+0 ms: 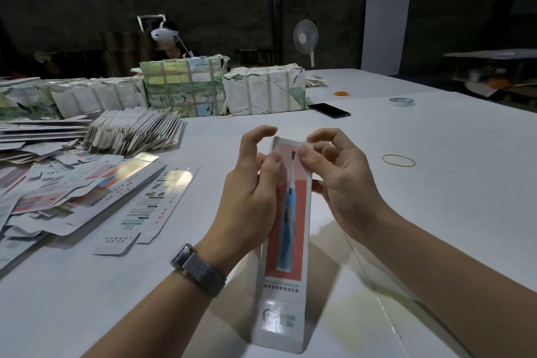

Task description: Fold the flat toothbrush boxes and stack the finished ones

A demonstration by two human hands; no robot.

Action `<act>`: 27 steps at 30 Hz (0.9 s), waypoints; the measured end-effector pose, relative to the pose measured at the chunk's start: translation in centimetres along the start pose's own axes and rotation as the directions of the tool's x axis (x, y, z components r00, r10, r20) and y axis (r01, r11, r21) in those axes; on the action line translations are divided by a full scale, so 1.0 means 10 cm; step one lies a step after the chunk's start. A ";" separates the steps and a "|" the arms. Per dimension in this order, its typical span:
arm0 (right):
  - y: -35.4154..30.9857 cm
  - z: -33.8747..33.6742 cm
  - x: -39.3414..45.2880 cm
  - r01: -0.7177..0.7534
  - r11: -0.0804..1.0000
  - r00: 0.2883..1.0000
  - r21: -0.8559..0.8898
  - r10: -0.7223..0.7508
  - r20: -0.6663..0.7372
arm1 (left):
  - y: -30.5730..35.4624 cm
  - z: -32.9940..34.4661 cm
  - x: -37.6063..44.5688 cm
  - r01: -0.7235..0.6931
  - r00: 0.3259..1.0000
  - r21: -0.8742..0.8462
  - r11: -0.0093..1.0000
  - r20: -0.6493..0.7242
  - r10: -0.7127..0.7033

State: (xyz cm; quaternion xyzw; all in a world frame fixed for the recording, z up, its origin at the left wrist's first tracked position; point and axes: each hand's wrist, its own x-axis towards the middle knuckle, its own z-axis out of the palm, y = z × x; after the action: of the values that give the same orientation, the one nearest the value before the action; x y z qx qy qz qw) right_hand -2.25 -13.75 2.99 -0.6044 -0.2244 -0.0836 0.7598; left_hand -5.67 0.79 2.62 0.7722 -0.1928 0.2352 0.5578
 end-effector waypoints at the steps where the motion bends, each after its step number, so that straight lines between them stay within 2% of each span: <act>1: 0.00 0.01 0.00 -0.002 1.000 1.000 -0.006 0.002 -0.004 | 0.00 -0.01 0.00 0.005 1.000 0.007 1.000 -0.004 -0.005; 8: -0.06 -0.03 0.02 -0.028 0.999 0.998 -0.036 0.030 0.053 | -0.04 -0.01 0.01 0.007 0.998 0.011 1.000 -0.069 -0.007; 11: -0.02 -0.01 0.00 0.042 0.969 0.994 -0.245 -0.016 0.105 | -0.06 -0.07 0.05 0.009 0.990 -0.019 1.000 -0.140 -0.011; 13: 0.00 0.02 -0.03 0.121 0.875 0.986 -0.468 -0.050 0.161 | -0.07 -0.10 0.06 0.022 0.984 -0.074 0.997 -0.172 -0.035; 16: 0.00 0.04 -0.07 0.210 0.638 0.969 -0.741 -0.036 0.244 | -0.10 -0.12 0.07 0.022 0.979 -0.136 0.991 -0.199 -0.049; 20: -0.11 0.02 -0.09 0.237 0.483 0.967 -0.843 -0.030 0.254 | -0.10 -0.10 0.06 0.024 0.981 -0.226 0.974 -0.184 -0.067; 24: -0.23 0.01 -0.19 0.300 0.228 0.954 -0.926 -0.083 0.289 | -0.05 -0.06 0.03 0.004 0.992 -0.278 0.961 -0.119 -0.038; 27: -0.41 -0.17 -0.25 0.270 0.173 0.963 -0.947 -0.073 0.261 | 0.00 0.02 0.00 -0.009 1.000 -0.233 0.973 -0.025 0.003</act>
State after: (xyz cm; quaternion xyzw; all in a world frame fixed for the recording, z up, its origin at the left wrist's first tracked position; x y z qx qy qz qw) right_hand -5.64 -16.76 5.19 -0.9228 -0.2450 -0.2445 0.1694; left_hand -5.62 0.63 2.53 0.6980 -0.2145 0.2220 0.6461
